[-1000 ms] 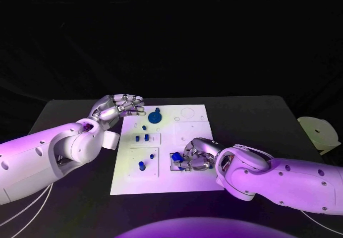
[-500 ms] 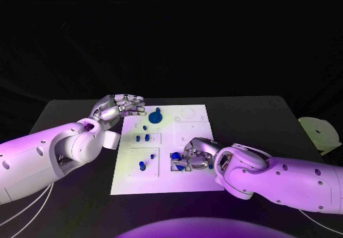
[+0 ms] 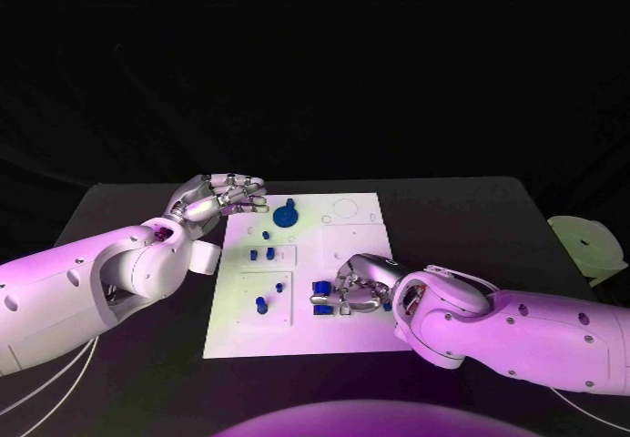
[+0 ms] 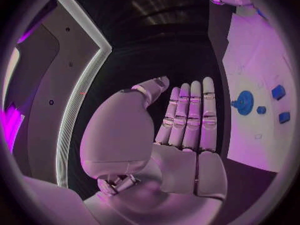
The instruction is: Assemble the parts on the task board
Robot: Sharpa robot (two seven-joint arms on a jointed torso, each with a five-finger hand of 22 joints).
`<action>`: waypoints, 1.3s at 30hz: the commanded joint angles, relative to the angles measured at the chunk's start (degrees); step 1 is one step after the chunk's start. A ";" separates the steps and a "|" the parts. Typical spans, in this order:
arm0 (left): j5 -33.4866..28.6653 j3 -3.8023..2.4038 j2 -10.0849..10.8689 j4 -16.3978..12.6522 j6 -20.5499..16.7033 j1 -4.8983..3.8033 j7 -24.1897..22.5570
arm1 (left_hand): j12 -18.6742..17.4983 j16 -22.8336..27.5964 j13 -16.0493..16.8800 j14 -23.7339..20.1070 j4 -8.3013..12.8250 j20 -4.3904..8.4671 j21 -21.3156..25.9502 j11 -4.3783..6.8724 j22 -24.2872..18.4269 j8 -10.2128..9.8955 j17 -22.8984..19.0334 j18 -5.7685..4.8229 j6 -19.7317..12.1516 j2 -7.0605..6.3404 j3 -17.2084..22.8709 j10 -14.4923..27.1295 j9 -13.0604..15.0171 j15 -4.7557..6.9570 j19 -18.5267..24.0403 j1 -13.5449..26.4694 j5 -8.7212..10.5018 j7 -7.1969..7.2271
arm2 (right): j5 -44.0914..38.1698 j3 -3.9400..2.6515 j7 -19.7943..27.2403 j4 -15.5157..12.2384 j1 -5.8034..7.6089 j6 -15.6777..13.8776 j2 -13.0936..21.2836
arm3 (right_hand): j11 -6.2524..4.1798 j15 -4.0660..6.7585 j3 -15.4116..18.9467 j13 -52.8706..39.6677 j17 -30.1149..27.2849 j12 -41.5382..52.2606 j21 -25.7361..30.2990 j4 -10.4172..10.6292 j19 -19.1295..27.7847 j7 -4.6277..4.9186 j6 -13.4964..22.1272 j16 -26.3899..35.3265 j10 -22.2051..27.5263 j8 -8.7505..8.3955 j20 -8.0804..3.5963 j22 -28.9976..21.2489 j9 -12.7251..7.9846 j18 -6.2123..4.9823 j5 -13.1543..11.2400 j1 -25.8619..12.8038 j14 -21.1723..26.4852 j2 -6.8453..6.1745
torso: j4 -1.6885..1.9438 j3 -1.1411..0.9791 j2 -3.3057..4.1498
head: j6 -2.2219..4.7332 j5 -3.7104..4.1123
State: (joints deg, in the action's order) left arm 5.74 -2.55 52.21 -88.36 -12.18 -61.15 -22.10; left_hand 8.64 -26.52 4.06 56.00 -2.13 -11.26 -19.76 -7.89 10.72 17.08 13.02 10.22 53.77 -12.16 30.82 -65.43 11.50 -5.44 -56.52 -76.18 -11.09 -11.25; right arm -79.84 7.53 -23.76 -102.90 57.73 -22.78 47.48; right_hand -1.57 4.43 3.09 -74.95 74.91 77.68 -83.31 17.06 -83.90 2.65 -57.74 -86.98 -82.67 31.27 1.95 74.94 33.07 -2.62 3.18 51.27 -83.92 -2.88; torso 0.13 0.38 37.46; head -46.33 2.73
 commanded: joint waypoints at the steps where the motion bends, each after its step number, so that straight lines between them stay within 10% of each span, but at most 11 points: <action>1: -0.22 -0.03 -0.01 -0.14 0.86 0.01 -0.26 | -0.35 0.37 0.00 -0.22 0.00 -0.15 0.23 -0.15 -0.08 -0.25 0.07 0.05 0.00 0.31 -0.01 -0.17 -0.04 -0.34 -0.01 0.16 -0.18 -0.22 | -1.22 0.02 0.71 -0.66 -0.06 -0.29 0.41 | 0.14 0.42 0.84 -2.23 6.63 0.11 -0.29 -0.28 -3.44 -0.03 0.54 -0.42 -0.54 0.44 -0.41 13.15 0.18 1.18 -0.32 0.47 -4.51 0.98 | 0.00 -0.02 0.01 | 0.00 -0.07; 19: -0.22 -0.03 0.05 -0.14 0.82 0.01 -0.28 | -0.36 0.38 0.00 -0.23 0.01 -0.16 0.25 -0.16 -0.09 -0.26 0.08 0.05 -0.01 0.32 -0.01 -0.15 -0.04 -0.34 -0.01 0.15 -0.18 -0.22 | -1.06 0.01 0.96 -2.67 -0.06 -0.25 3.54 | -0.01 0.54 2.26 -3.41 7.67 0.32 -0.83 -0.58 -3.70 -0.18 0.80 -0.75 -1.09 0.23 -0.50 13.32 0.13 1.30 3.61 17.39 -4.70 5.20 | 0.05 -0.02 -0.01 | 0.04 -0.13; 39: -0.26 -0.02 0.09 -0.03 0.68 0.10 -0.37 | -0.40 0.44 -0.01 -0.24 -0.01 -0.17 0.32 -0.17 -0.13 -0.28 0.12 0.06 -0.01 0.39 0.02 -0.14 -0.05 -0.36 -0.01 0.14 -0.19 -0.22 | -0.87 -0.01 1.42 -5.10 2.92 -3.79 15.39 | 1.37 -0.60 4.05 0.50 4.15 -4.73 3.67 -0.87 -1.80 1.45 3.64 0.69 1.83 -3.30 0.48 12.02 -1.28 0.37 7.41 23.86 -3.91 3.55 | -0.13 -0.01 0.00 | 0.47 1.37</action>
State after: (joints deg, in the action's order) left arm 5.73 -2.54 52.41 -88.29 -12.18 -61.08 -22.05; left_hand 8.42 -26.28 4.06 55.79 -2.13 -11.27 -19.77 -7.89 10.68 17.09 13.09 10.22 53.77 -12.16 30.82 -65.43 11.49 -5.65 -56.52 -76.18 -11.09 -11.24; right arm -78.64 7.46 -22.51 -108.01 60.69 -26.37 62.64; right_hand -0.21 4.28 6.87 -75.35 74.94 73.79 -79.85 16.14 -83.90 3.90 -54.42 -86.46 -81.14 28.14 1.99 74.91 31.84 -1.95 10.54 74.45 -84.02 0.24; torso 0.02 0.38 37.41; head -45.91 3.83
